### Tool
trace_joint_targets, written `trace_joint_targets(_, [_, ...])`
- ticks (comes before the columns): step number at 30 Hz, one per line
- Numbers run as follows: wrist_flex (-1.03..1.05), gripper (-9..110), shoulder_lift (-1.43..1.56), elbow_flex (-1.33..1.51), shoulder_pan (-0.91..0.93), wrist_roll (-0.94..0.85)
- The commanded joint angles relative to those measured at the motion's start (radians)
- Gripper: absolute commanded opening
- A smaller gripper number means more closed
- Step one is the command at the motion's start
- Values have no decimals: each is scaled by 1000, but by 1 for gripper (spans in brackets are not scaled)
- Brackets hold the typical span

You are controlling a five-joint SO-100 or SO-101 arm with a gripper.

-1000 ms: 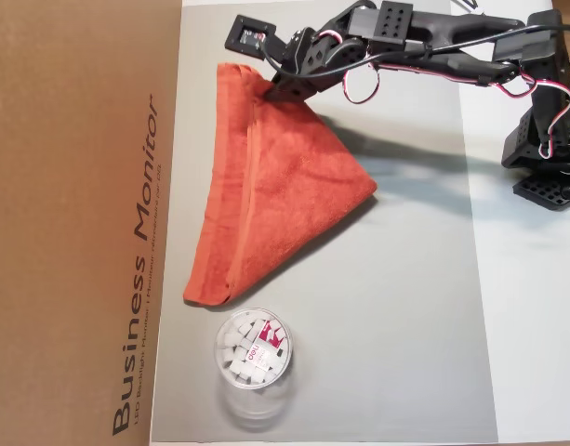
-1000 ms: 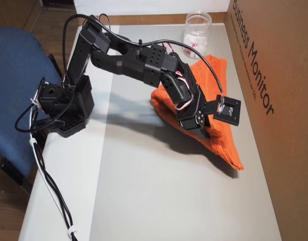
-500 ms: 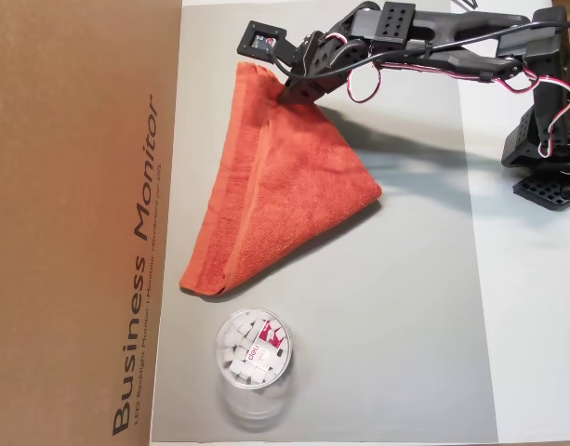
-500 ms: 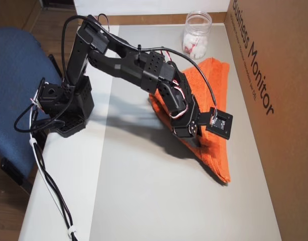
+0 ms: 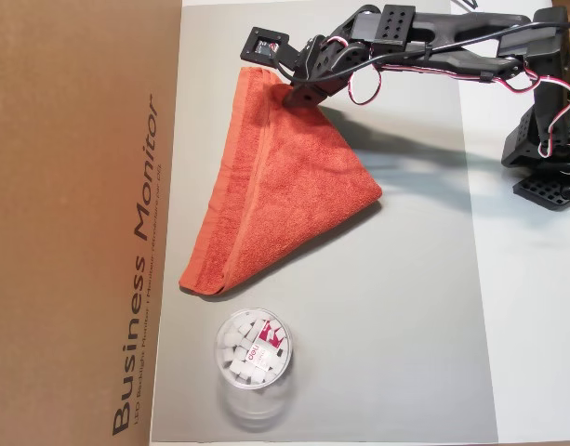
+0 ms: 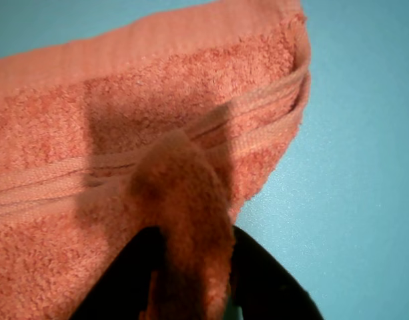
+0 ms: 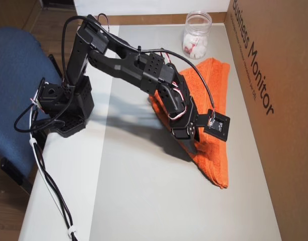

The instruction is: Fold the blanket.

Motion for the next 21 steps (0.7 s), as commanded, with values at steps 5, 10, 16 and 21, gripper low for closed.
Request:
trace_joint_targets(5, [43, 10, 129, 31, 8, 9])
trace_joint_targets(10, [51, 6, 179, 91, -9, 14])
trace_joint_targets(16, [48, 3, 183, 80, -6, 17])
trace_joint_targets(21, [-20, 0, 193, 78, 5, 18])
